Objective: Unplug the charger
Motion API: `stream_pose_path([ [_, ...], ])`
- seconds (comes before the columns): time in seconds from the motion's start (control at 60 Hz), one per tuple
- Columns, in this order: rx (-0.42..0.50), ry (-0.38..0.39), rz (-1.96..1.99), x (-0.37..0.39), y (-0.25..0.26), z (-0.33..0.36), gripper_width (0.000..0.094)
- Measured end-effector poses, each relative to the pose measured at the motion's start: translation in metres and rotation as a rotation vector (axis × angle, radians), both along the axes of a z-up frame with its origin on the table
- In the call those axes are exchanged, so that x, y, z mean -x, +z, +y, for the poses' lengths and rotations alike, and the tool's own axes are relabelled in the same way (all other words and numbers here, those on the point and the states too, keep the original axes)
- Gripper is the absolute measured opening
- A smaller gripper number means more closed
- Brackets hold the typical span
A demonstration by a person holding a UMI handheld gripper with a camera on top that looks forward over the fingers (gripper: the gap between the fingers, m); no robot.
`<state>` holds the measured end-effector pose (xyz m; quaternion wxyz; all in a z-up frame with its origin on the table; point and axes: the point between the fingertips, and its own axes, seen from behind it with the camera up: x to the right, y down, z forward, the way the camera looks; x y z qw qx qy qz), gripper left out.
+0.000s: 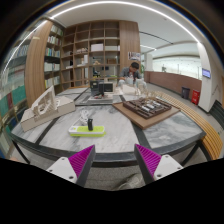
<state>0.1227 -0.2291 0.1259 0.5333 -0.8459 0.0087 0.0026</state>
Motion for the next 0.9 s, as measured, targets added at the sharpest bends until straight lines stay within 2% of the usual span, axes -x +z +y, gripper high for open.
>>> stream_pose_path([
  [0.217,0.002,0.029,-0.006,0.017,-0.001,0.044,0.0812],
  [0.517,0.012,0.153,-0.039,0.083,-0.038,0.149,0.0809],
  [0.617,0.003,0.153,-0.029,0.100,-0.050,0.193,0.0808],
  [0.717,0.006,0.148,-0.027,0.109,-0.068,0.233,0.0760],
  [0.783,0.017,0.146,-0.035,0.114,-0.081,0.251,0.0670],
  [0.8,0.017,0.144,-0.039,0.115,-0.083,0.255,0.0597],
  [0.85,0.019,0.147,-0.054,0.115,-0.092,0.262,0.0249],
  [0.867,0.017,0.160,-0.040,0.119,-0.093,0.262,0.0178],
  [0.9,0.007,0.142,-0.015,0.119,-0.092,0.264,0.0131],
])
